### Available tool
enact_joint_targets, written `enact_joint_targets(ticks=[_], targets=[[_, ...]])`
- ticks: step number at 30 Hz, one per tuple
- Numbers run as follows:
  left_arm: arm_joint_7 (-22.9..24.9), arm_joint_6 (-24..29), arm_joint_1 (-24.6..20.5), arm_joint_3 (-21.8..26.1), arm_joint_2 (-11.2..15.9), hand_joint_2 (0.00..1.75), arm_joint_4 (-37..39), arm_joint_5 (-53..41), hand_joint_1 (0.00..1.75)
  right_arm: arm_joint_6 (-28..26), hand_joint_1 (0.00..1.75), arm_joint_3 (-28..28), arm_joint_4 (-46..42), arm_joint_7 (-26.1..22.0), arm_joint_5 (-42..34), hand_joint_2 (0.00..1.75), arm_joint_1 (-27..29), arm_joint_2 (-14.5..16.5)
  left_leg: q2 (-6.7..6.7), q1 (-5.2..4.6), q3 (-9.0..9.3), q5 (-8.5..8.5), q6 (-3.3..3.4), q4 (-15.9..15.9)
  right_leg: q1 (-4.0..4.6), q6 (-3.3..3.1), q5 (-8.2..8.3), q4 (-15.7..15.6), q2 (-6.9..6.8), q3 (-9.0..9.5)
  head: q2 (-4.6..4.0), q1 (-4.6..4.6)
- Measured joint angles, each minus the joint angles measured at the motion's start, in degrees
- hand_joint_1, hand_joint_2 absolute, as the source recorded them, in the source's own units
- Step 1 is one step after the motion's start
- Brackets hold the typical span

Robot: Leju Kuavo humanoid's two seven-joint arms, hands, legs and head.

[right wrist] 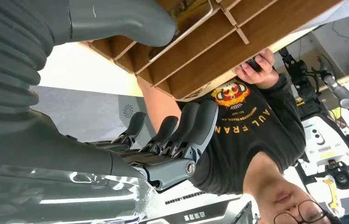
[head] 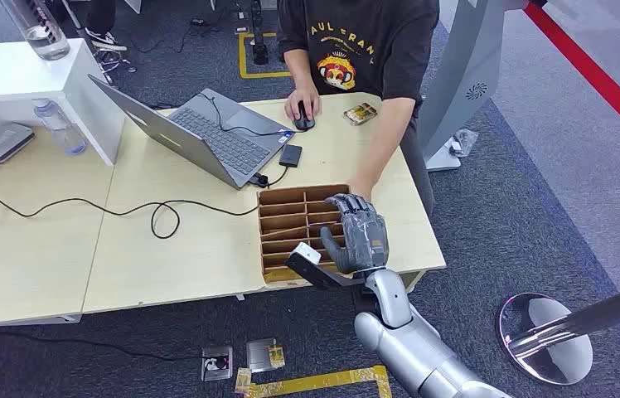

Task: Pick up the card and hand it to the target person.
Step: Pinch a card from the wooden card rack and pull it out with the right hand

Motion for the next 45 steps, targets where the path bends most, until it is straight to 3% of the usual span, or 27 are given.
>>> enact_joint_targets(ticks=[20, 30, 45], targets=[[-0.1, -0.1, 0.0, 0.0, 0.0, 0.0, 0.0, -1.0, 0.0, 0.0, 0.83, 0.7, 5.2, 1.0, 0.0, 1.75, -0.6, -0.3, 0.0, 0.0, 0.0, 0.0, 0.0, 0.0, 0.0, 0.0, 0.0, 0.0, 0.0, 0.0, 0.0, -0.01], [-0.3, -0.1, 0.0, 0.0, 0.0, 0.0, 0.0, -1.0, 0.0, 0.0, 1.2, 1.3, 7.0, -0.1, 0.0, 1.75, -1.2, -0.2, 0.0, 0.0, 0.0, 0.0, 0.0, 0.0, 0.0, 0.0, 0.0, 0.0, 0.0, 0.0, 0.0, 0.0], [-0.6, -0.5, 0.0, 0.0, 0.0, 0.0, 0.0, -1.8, 0.0, 0.0, 1.47, 1.4, 8.6, -0.8, 1.8, 1.75, -2.5, 0.5, 0.01, 0.0, 0.02, 0.0, 0.0, 0.0, 0.0, 0.0, 0.0, 0.0, 0.01, -0.01, 0.0, 0.0]])
